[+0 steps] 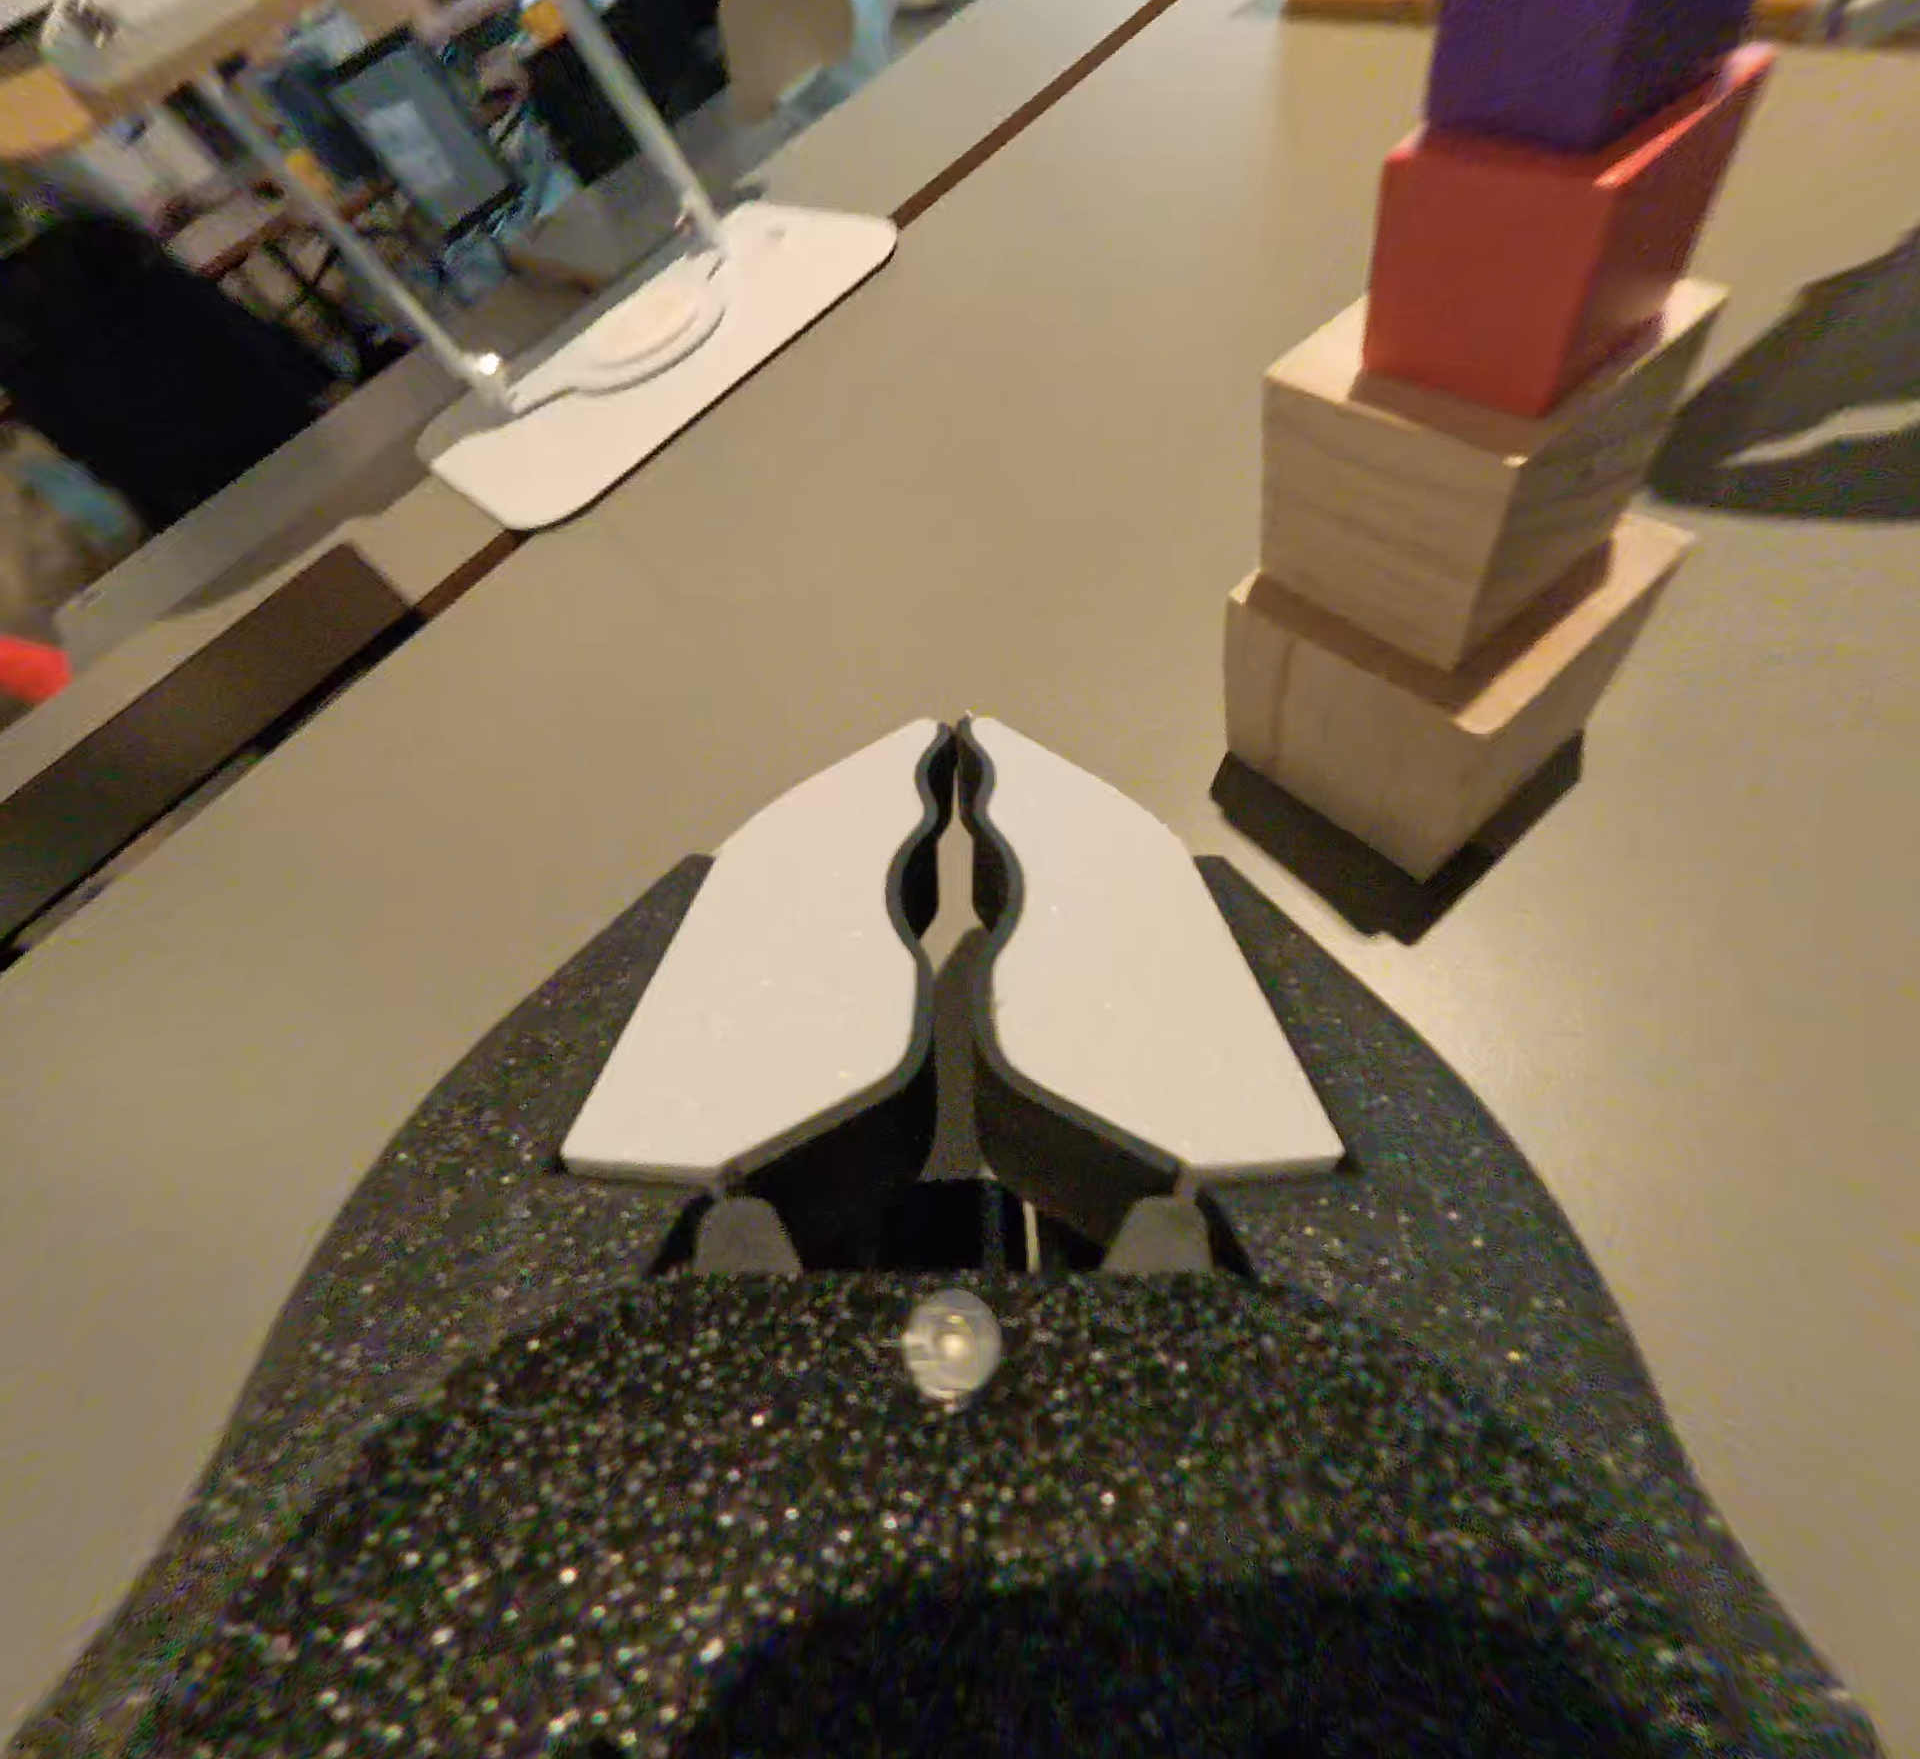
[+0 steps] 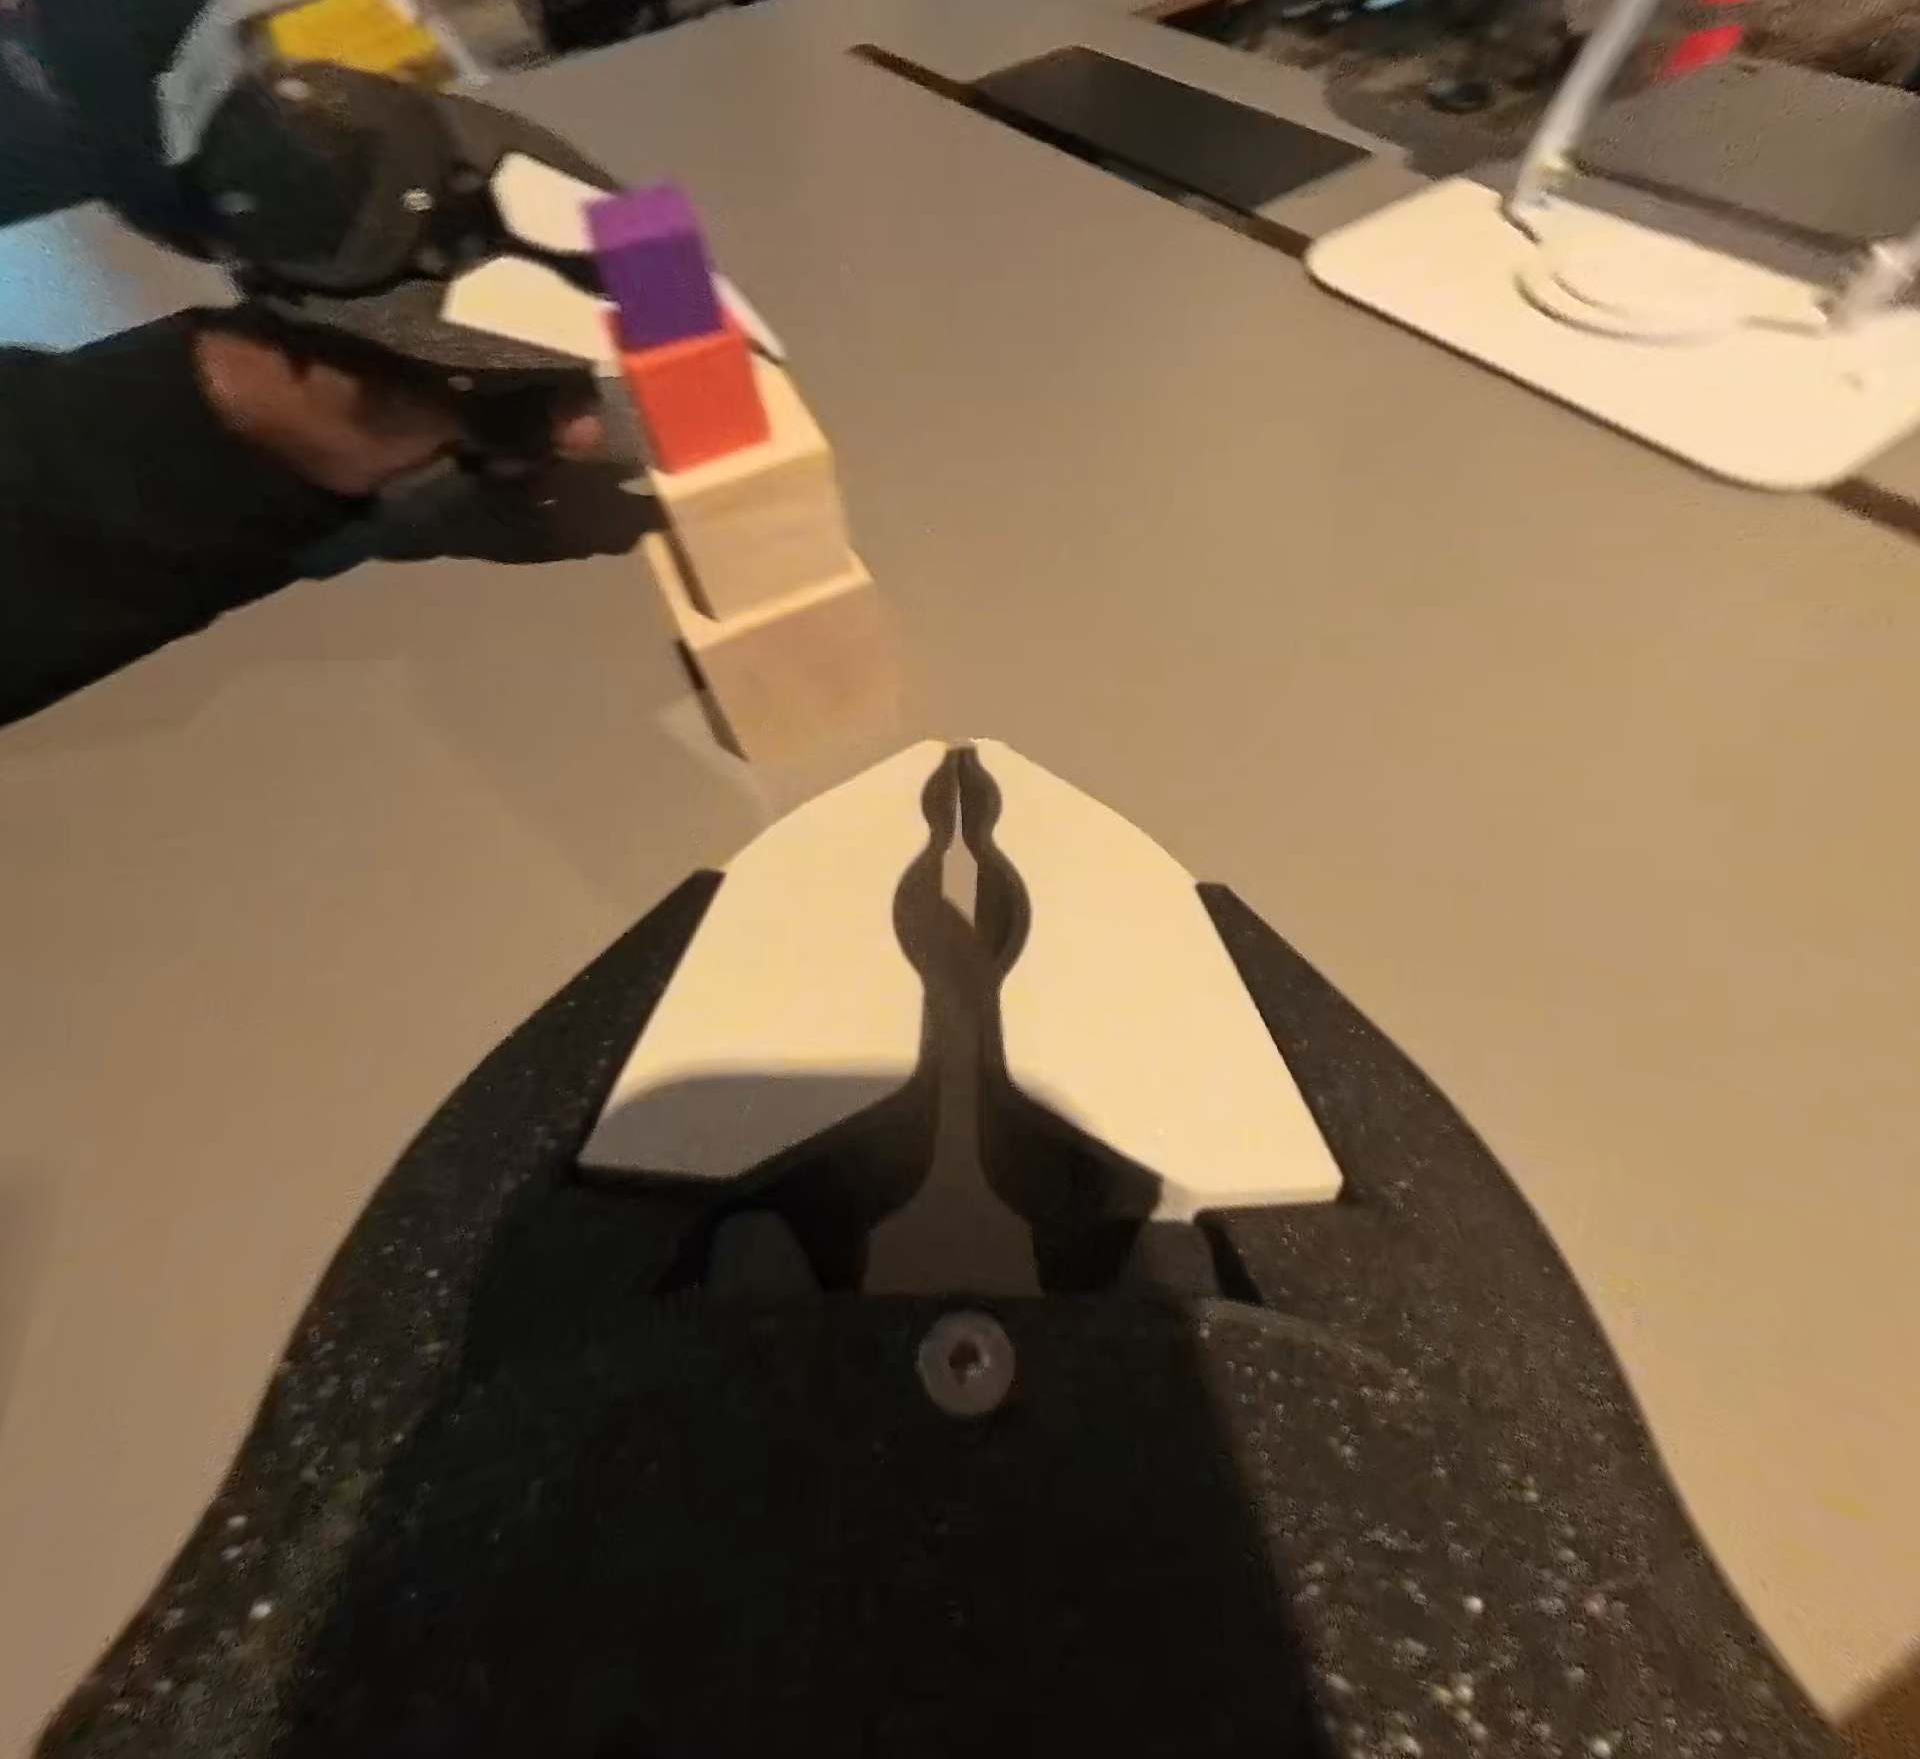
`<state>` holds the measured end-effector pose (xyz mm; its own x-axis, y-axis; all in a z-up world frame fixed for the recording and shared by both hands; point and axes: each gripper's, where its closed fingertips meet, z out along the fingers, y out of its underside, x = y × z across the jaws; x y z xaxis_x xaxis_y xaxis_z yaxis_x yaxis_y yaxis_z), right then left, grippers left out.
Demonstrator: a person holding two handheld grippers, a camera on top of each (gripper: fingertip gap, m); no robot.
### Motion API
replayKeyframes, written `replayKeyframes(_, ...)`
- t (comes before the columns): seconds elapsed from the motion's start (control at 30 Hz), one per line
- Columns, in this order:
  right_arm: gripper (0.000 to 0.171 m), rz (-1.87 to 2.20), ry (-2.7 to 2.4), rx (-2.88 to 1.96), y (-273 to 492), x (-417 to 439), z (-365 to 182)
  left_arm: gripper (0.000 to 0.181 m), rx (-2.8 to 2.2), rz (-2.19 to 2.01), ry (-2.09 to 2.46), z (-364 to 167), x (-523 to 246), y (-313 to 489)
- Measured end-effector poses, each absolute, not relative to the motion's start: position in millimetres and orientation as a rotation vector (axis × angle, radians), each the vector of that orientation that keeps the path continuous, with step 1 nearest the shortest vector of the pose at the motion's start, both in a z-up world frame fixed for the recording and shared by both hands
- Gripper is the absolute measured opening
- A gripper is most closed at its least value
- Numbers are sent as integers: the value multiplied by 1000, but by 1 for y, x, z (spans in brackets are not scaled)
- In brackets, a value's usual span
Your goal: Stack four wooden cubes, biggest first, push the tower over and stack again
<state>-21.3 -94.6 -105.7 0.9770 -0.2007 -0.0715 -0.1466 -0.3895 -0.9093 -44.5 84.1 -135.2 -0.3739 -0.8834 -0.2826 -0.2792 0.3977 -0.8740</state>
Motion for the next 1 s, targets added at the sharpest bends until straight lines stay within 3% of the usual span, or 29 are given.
replayKeyframes(0.23, 0, -114, 368, -2005, -128, -9, -139, 0, -1115, -1015, 1770, -128, -49, 50)
replayKeyframes(0.63, 0, -76, 429, -1854, -167, -4, -121, 0, -764, -899, 1958, -100, -49, -33)
replayKeyframes(0.83, 0, -186, 549, -1816, -211, 5, -120, 4, -796, -790, 1875, -100, -48, -6)
replayKeyframes(1.0, 15, -172, 633, -1763, -239, 4, -118, 11, -952, -822, 1752, -110, -56, 44)
